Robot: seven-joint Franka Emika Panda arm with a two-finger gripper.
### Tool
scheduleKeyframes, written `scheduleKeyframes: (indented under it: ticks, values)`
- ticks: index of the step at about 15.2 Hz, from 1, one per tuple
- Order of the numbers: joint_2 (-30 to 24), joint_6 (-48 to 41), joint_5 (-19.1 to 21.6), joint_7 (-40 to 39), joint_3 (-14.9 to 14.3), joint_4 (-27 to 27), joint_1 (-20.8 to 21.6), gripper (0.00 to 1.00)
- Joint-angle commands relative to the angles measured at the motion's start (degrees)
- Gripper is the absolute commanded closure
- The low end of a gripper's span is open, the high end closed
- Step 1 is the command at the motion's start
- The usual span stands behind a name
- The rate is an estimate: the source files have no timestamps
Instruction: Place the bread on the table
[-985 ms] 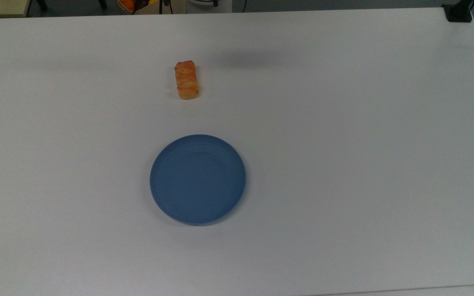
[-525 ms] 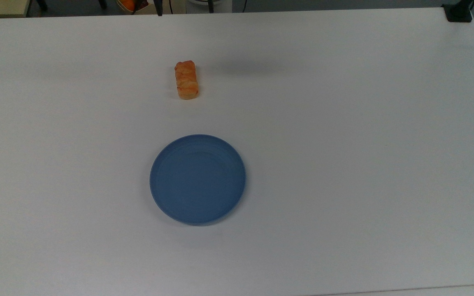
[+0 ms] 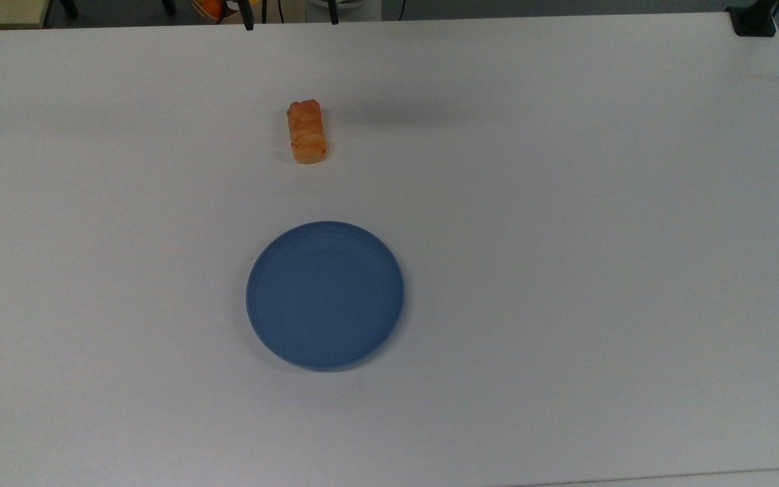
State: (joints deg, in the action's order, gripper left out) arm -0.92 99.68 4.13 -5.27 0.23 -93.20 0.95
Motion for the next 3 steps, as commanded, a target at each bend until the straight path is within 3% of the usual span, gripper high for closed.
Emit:
scheduleKeyframes:
  ticks: [1,3]
  values:
    - [-0.6,0.4,0.2,-1.0,0.1,-0.6,0.0,0.00]
    - [-0.6,0.3,0.2,-1.0,0.3,-0.6,0.0,0.00]
